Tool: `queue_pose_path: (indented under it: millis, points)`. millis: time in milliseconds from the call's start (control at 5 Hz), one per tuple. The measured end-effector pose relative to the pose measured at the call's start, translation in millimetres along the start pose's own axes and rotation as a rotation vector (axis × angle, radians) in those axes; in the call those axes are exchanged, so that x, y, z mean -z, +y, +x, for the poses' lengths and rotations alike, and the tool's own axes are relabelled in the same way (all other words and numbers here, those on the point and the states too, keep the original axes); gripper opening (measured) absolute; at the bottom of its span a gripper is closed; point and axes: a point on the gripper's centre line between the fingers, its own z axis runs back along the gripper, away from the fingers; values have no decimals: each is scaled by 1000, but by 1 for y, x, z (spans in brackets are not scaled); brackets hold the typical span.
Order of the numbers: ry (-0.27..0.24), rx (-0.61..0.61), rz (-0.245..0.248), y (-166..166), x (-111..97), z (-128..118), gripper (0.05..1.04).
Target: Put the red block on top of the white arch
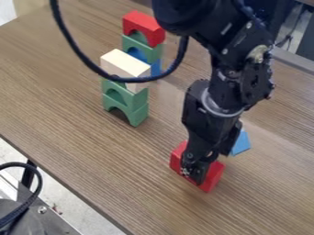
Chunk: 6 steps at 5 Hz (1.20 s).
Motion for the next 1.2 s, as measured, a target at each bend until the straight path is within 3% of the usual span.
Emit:
queue_pose_path:
  millis: [200, 400, 600, 1000, 1200]
  points:
    - [3, 12, 1, -2, 0, -1, 966]
    - [6, 6, 17, -1, 1, 3, 686]
    - [-14, 34, 24, -2, -3, 6, 517]
    - [-4, 175, -71, -15, -49, -3, 517]
    - [59, 255, -136, -25, -88, -11, 517]
